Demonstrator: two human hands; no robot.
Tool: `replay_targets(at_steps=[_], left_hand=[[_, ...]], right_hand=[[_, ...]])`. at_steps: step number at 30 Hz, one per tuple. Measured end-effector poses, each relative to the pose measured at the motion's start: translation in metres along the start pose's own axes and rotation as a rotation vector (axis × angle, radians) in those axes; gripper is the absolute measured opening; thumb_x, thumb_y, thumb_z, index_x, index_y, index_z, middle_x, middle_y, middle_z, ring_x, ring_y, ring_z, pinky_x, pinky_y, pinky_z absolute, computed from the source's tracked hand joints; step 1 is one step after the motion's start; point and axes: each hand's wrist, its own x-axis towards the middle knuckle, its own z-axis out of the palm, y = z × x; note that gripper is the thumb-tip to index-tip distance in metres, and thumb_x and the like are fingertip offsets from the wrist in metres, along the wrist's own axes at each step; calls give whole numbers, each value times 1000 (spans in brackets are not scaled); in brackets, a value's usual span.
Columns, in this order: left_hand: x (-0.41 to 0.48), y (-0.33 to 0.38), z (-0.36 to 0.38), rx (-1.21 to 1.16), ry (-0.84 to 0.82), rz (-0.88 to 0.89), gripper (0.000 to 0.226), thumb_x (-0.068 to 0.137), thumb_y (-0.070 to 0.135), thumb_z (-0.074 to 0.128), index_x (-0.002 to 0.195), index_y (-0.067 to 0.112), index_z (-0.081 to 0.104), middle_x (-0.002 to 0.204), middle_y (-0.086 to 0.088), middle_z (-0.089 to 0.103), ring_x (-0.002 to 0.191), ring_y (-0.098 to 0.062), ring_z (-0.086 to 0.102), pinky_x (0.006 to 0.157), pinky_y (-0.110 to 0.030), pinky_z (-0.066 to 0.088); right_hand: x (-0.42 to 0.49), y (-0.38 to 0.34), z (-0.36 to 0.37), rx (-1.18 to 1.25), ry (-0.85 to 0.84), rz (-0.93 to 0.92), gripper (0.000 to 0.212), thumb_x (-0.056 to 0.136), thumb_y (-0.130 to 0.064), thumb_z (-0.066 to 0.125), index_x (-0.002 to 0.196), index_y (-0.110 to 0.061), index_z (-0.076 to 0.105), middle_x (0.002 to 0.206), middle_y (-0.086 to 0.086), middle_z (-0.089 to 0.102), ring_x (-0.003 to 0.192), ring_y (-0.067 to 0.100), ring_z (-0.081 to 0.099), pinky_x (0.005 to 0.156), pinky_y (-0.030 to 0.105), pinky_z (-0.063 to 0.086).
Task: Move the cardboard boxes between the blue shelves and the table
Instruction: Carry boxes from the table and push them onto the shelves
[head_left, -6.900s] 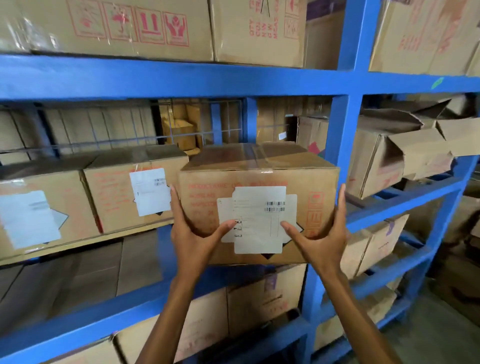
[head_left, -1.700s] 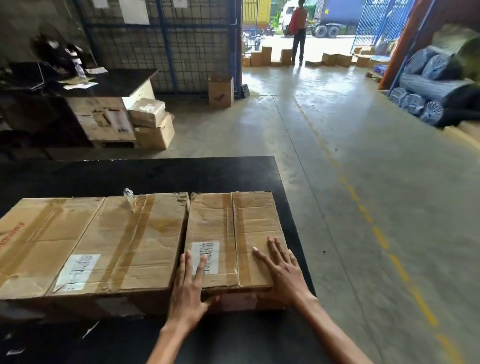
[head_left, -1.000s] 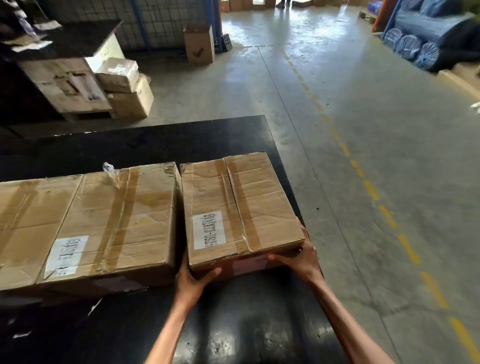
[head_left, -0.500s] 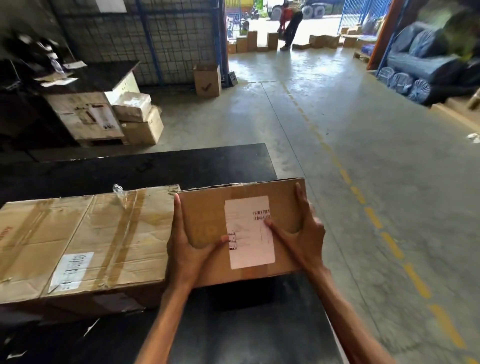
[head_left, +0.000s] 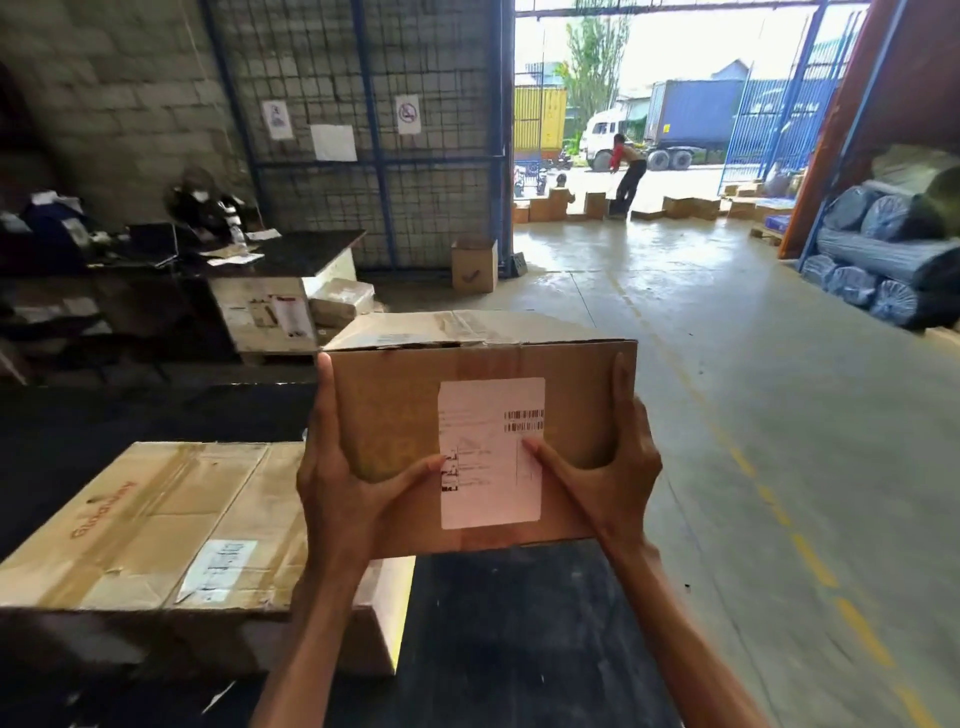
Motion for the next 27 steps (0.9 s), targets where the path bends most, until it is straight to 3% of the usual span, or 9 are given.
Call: replay_targets(at_steps=[3,7,9,11,13,15,21,25,27], left_hand=[[-1,5,-46,62,108,24,140,48,67,86,158,54,1,155,-4,46,124,-14,49,98,-36,42],[-15,3,-119,160,249,2,142,47,63,89,159,51,2,154,-3,44,128,-18,50,102,-44,46],[-27,1,-158,229,315,-11,141,49,61,90,159,51,3,155,0,43,130,-16,50,103,-45,46],[-42,3,-197,289,392,-24,139,52,63,91,160,51,5,156,1,43,131,-10,49,105,-36,44],[-62,9,-234,368,486,-35,136,54,69,90,160,48,9,158,2,43,135,-5,48,109,-16,38],[-87,18,-267,470,585,-25,134,55,69,87,162,41,12,162,11,38,141,2,43,111,-6,32],[-183,68,-351,775,905,-32,124,64,67,82,163,27,20,162,17,33,146,-5,40,116,-21,36],[-249,125,-385,950,1067,-62,124,60,63,84,161,37,19,162,17,35,146,-8,42,115,-23,38],[-282,157,-391,1026,1151,-100,124,58,64,84,160,42,18,159,17,39,143,-10,46,114,-31,42]], right_hand=[[-2,-31,23,112,-11,-65,116,70,-81,72,162,-32,22,147,4,58,116,9,60,100,7,45],[-13,-83,67,328,-74,-125,113,73,-80,72,162,-30,26,157,-4,48,130,-9,50,104,3,38],[-23,-111,91,419,-125,-161,114,72,-79,75,163,-32,24,157,-6,45,133,-9,47,106,4,37],[-37,-141,114,505,-207,-176,115,70,-81,74,163,-37,21,158,-3,46,132,2,53,106,4,37],[-56,-174,135,574,-288,-187,116,69,-83,73,162,-41,18,159,-5,45,132,5,53,104,1,35],[-80,-210,152,664,-360,-202,117,68,-84,73,162,-44,17,158,-7,45,134,1,49,108,6,35],[-166,-319,159,942,-610,-302,118,68,-86,71,162,-31,25,154,5,48,137,12,47,112,7,29],[-220,-381,131,1107,-729,-345,120,69,-81,74,161,-18,31,153,7,49,137,21,51,109,33,45],[-243,-406,107,1205,-785,-369,117,70,-82,72,162,-22,30,153,8,50,136,22,53,108,36,48]])
